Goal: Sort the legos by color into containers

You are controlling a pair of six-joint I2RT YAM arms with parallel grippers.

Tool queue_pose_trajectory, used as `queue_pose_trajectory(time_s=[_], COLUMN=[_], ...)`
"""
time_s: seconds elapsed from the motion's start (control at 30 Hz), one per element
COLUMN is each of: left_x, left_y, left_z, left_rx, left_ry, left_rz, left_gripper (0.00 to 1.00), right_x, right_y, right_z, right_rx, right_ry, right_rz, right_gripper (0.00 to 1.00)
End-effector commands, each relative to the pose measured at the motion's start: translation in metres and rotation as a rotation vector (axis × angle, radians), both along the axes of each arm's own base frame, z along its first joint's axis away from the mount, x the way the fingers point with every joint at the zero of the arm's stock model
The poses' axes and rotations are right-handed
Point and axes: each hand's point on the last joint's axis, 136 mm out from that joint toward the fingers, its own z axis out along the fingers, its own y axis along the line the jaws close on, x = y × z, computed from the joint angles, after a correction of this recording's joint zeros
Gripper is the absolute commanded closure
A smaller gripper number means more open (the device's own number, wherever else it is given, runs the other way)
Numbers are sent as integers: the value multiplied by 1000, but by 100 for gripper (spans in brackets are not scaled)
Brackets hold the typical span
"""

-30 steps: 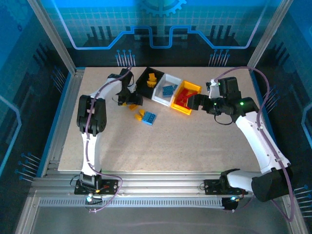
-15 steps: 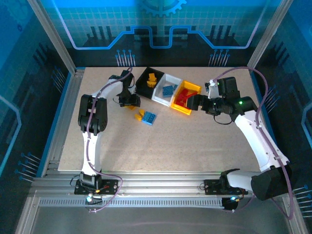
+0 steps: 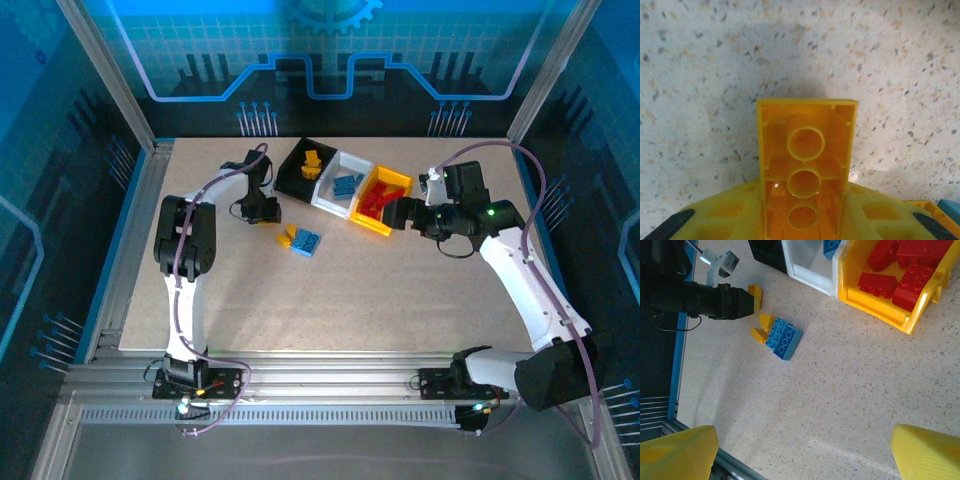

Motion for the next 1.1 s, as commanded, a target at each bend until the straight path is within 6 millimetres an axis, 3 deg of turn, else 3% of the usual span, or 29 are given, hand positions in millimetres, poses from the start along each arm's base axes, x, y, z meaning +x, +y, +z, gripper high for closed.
queue_pose_trajectory(time_s=[0.0,0.13,0.27,0.43,0.57,0.8,1.07], left_x=[-16,-16,-8,23,52,94,117], left_y=[5,8,-1,-19,-33,-66,-91], left_z=[6,19,50,91,112,118,109], left_rx=[-28,-42,-116,-227,-299,-420,-507], left_ry=[50,27,-30,-116,-153,-170,-162], left_rz=[39,49,68,98,117,140,161], left_gripper=[69,70,70,70,70,70,69], right_x=[0,0,0,2,3,-12,-60], right_y=[4,3,3,4,5,24,42], right_z=[-2,-1,-2,-9,-10,-11,-4], right_rx=[21,19,17,17,-20,-76,-169], right_ry=[11,9,8,13,-7,-54,-218], right_rz=[4,-3,-14,-29,-31,79,257], right_gripper=[9,9,7,7,6,3,0])
